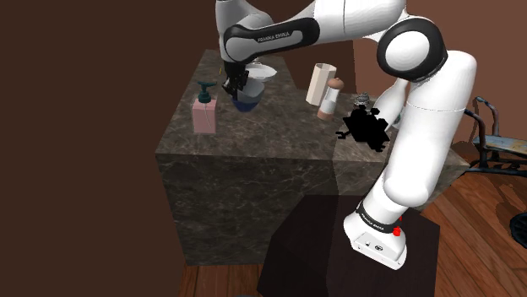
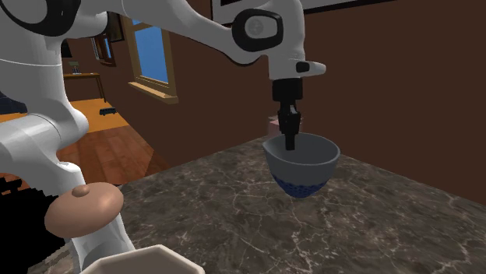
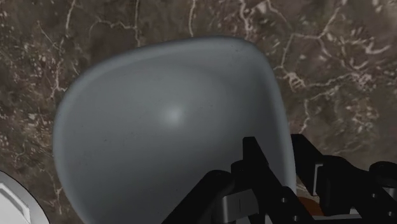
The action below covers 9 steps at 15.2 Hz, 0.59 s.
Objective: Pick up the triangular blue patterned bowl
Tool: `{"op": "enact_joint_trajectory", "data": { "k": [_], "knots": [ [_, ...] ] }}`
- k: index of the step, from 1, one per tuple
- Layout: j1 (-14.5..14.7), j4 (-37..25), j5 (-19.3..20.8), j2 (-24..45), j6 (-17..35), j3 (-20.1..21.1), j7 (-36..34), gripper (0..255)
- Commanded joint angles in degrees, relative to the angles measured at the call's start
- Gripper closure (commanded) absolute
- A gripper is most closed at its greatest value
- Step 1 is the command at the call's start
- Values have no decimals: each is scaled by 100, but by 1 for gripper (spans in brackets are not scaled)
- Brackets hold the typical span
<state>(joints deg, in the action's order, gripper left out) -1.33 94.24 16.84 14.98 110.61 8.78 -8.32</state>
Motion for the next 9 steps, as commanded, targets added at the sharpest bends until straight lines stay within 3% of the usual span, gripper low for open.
{"op": "enact_joint_trajectory", "data": {
  "k": [1, 9],
  "knots": [
    [3, -134, -14, -14, -137, 3, 37, 255],
    [25, -689, -65, -54, -716, 18, 176, 255]
  ]
}}
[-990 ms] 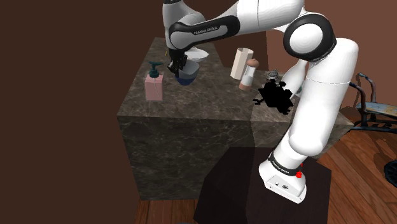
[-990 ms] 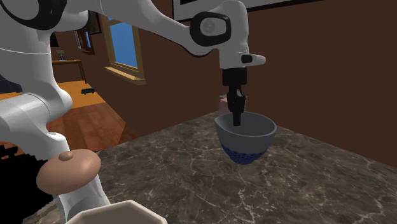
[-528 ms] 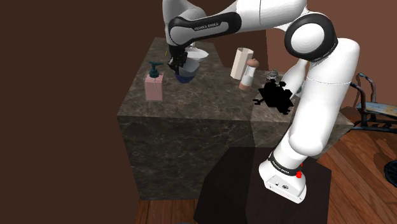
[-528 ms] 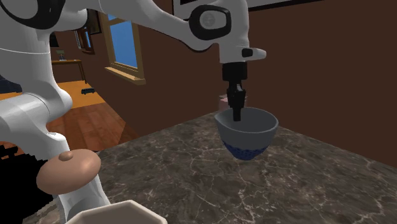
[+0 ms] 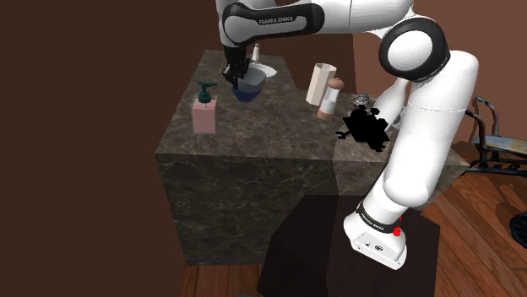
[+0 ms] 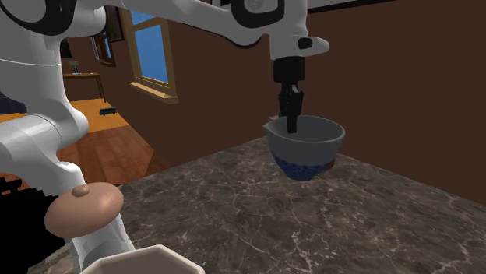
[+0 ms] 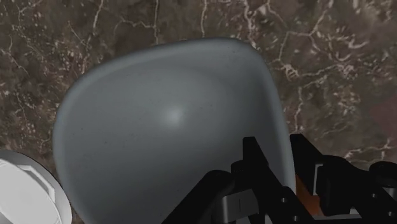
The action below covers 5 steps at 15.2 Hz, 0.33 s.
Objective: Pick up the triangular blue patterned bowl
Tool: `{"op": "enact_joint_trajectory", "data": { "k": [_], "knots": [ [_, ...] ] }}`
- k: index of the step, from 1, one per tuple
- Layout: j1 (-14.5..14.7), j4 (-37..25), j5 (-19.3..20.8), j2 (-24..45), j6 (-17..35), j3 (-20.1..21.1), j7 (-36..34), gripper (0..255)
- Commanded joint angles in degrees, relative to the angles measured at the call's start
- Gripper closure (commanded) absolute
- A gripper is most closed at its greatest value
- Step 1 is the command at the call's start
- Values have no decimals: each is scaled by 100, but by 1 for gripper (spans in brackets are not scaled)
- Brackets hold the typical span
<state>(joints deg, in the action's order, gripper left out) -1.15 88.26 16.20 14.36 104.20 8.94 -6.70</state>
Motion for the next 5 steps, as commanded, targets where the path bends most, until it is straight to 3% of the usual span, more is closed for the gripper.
{"op": "enact_joint_trajectory", "data": {
  "k": [1, 5],
  "knots": [
    [10, -169, -5, 9, -150, 4, 31, 255],
    [18, -343, -13, 17, -313, 7, 67, 255]
  ]
}}
